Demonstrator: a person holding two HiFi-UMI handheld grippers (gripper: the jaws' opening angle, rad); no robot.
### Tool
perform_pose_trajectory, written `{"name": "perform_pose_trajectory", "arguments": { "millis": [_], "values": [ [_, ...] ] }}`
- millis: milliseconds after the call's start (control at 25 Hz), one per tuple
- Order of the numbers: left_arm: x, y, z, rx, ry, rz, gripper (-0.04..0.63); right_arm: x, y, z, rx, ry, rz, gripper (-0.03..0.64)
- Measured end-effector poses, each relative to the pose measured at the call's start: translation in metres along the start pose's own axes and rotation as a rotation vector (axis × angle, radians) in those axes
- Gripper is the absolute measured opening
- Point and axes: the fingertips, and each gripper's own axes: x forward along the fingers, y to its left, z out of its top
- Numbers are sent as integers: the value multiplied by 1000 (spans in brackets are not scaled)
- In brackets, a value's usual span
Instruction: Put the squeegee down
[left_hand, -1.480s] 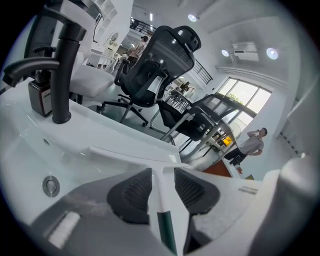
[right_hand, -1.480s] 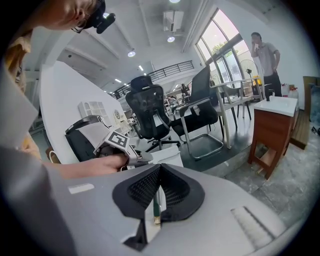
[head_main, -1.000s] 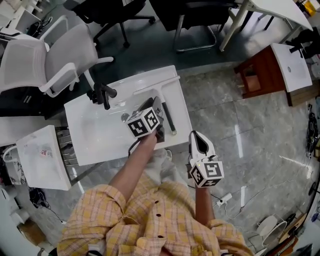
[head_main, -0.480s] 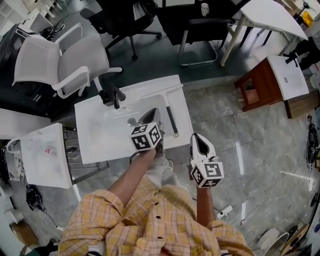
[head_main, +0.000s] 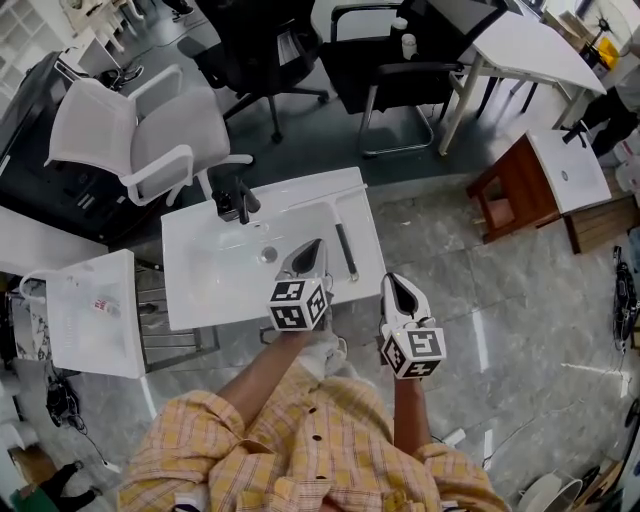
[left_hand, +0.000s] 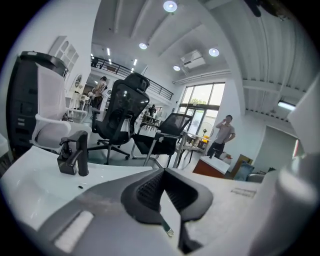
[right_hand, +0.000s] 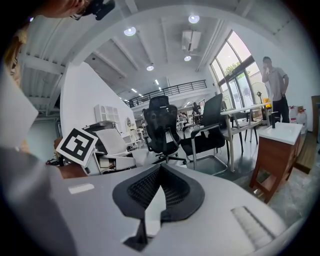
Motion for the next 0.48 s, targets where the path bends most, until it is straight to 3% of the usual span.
{"name": "perform_pose_trajectory", "arguments": {
  "millis": [480],
  "values": [
    [-57,-30,7,94,-96,-32,-2,-28,14,13,-45,-65,7,-2]
  ]
}}
